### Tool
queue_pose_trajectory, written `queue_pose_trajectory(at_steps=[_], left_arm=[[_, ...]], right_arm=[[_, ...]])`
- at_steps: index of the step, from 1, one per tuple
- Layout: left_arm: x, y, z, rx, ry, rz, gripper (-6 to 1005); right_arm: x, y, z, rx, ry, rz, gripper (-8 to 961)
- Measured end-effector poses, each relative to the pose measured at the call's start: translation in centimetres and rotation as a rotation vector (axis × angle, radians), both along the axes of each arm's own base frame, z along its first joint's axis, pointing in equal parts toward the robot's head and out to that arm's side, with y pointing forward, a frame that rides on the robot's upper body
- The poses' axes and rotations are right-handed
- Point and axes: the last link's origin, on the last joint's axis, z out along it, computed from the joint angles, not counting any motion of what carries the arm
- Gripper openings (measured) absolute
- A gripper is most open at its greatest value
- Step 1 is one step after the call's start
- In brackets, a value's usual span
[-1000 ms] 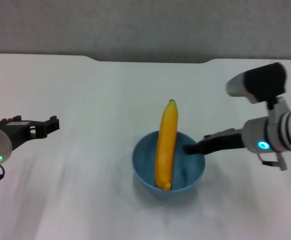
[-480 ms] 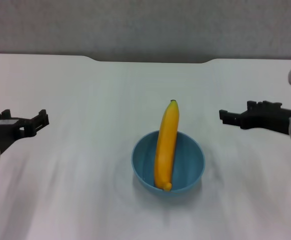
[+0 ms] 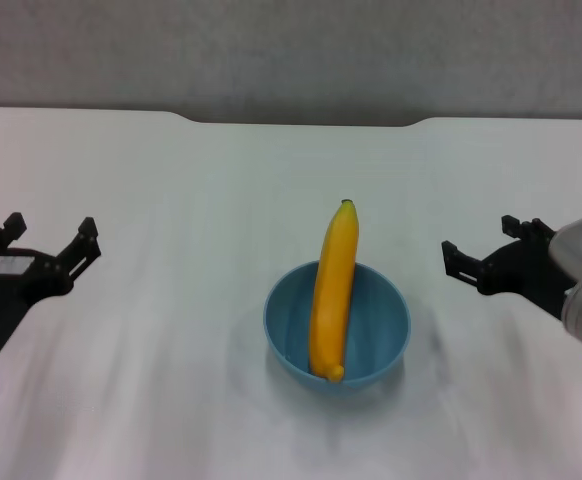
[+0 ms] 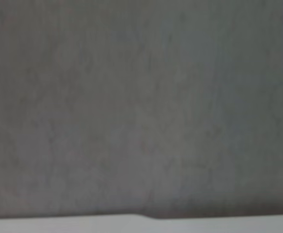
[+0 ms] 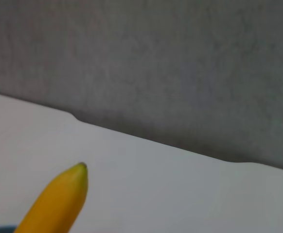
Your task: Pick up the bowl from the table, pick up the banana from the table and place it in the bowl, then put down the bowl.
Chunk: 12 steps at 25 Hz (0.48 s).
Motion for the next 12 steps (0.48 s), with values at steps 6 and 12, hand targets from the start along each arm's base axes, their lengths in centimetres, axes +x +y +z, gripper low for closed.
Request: queue_pose_trajectory(at_steps=[6, 12], left_arm=[[-1.1, -1.0, -0.9, 0.038, -0.022, -0.106, 894], [-2.7, -0.8, -1.8, 0.031, -0.043, -0.125, 894]], right_arm=[[0.5, -1.0, -1.5, 0.077, -0.097, 0.002, 891], [0.8, -1.7, -2.9, 0.135, -0.21, 0.043, 892]])
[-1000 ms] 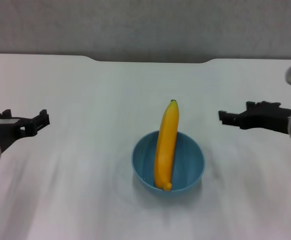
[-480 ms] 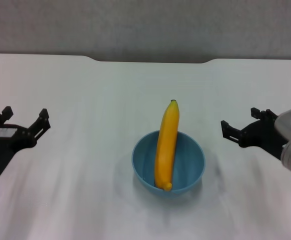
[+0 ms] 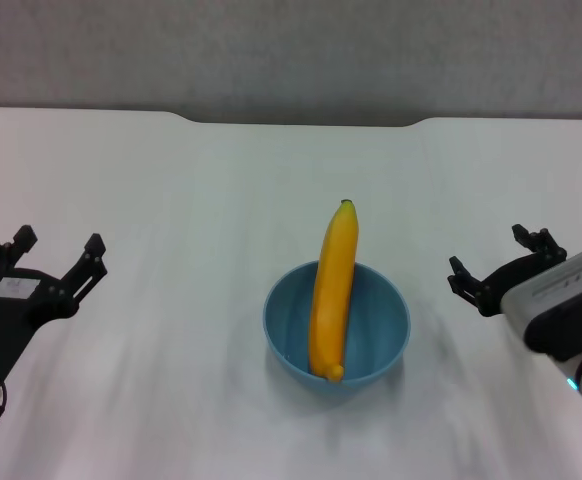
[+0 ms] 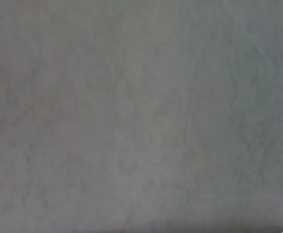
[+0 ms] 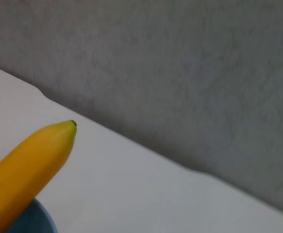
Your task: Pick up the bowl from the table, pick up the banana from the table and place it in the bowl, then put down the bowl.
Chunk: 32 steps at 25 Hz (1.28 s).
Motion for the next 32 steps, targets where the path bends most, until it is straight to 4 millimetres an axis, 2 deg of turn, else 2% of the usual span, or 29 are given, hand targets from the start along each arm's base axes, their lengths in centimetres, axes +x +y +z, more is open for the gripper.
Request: queue_pose_trajectory(at_steps=[4, 7, 10, 11, 12, 14, 18, 27, 32], left_arm=[[-0.7, 0.2, -0.1, -0.008, -0.018, 0.024, 895], [-1.2, 0.4, -0.1, -0.009, -0.017, 0.031, 895], [-1.5, 0.5, -0.1, -0.013, -0.038, 0.018, 895], [-1.5, 0.6, -0.1, -0.014, -0.045, 0.015, 895], [-1.6, 0.7, -0.1, -0.017, -0.054, 0.014, 895], [-1.7, 1.2, -0.2, -0.024, -0.063, 0.016, 895], [-1.7, 1.5, -0.2, -0.023, -0.062, 0.019, 895], [-2.1, 1.9, -0.7, -0.045, -0.007, 0.023, 896], [-2.3, 1.9, -0.7, -0.046, 0.003, 0.029, 896]], right_arm=[[-0.2, -1.1, -0.9, 0.074, -0.038, 0.098, 892], [0.2, -1.8, -0.2, 0.178, 0.048, 0.188, 892], [1.9, -2.5, 1.1, 0.229, 0.221, 0.265, 892], [1.9, -2.5, 1.1, 0.229, 0.221, 0.265, 892], [2.8, -3.0, 2.1, 0.247, 0.3, 0.314, 891], [3.2, -3.4, 2.8, 0.248, 0.354, 0.351, 891], [3.7, -3.4, 3.3, 0.243, 0.366, 0.365, 891], [4.1, -3.1, 3.1, 0.223, 0.35, 0.345, 891], [4.8, -3.2, 3.3, 0.237, 0.426, 0.289, 891]])
